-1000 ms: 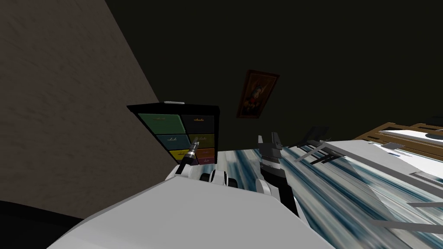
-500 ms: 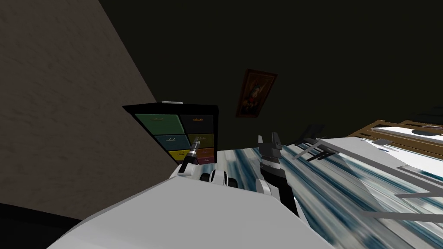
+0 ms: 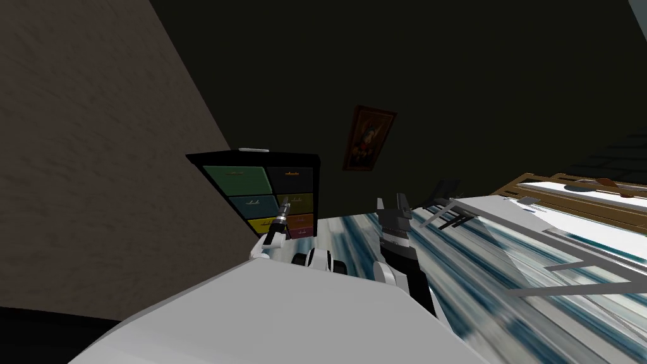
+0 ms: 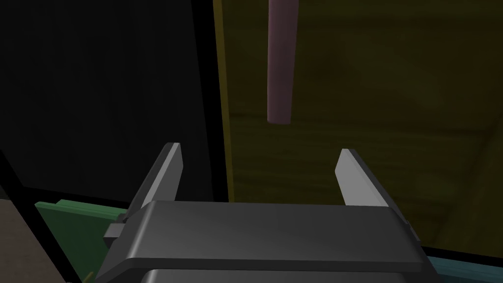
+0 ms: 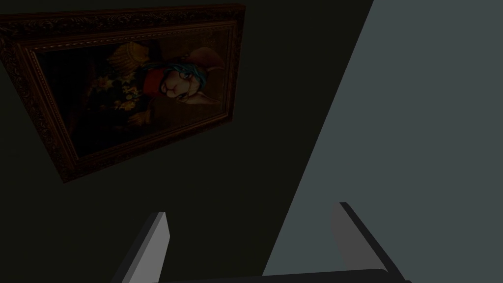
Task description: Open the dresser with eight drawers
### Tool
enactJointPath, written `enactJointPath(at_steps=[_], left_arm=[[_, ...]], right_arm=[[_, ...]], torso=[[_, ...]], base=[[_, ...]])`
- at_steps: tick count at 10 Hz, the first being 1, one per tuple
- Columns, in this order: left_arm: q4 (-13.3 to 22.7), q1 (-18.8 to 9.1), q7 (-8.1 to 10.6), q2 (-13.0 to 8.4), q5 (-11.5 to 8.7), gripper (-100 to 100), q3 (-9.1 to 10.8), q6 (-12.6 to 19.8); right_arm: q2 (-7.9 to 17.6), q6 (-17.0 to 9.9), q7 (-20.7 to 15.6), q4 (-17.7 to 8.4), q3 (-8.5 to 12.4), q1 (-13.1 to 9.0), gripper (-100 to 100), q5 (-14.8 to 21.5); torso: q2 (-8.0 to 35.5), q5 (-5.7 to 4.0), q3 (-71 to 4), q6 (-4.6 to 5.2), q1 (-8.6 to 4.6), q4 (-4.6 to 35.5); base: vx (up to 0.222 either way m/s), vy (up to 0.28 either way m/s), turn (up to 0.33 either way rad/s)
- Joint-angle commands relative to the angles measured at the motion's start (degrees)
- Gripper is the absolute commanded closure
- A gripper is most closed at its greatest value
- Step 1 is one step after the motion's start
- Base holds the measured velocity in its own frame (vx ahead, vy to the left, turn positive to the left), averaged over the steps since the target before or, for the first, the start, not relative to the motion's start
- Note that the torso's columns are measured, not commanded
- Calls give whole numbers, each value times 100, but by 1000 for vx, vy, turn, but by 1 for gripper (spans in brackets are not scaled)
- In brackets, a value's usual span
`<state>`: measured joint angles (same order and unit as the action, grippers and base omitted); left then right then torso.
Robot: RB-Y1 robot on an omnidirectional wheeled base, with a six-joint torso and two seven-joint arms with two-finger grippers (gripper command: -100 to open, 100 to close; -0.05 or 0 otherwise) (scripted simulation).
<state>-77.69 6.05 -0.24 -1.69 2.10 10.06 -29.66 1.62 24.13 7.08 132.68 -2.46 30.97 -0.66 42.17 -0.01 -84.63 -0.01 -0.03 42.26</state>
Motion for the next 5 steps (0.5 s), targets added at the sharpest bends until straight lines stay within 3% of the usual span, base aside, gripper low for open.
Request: enactJointPath(at_steps=[1,2,3,5], left_arm=[[290,-131,-12,5,2,-100,34,-24],[506,-390,-149,12,84,-100,313,-162],[657,-530,-149,12,84,-100,414,-162],[865,-634,-149,12,84,-100,414,-162]], right_arm=[[0,0,0,0,0,0,0,0],[0,0,0,0,0,1,0,0],[0,0,0,0,0,-1,0,0],[0,0,0,0,0,0,0,0]], torso=[[-6,0,-4,1,-2,-2],[-3,0,-3,1,-3,-2],[22,2,12,5,8,5],[14,1,10,-1,3,4]], base=[[0,0,0],[-62,32,-188],[-89,50,-113],[-31,13,25]])
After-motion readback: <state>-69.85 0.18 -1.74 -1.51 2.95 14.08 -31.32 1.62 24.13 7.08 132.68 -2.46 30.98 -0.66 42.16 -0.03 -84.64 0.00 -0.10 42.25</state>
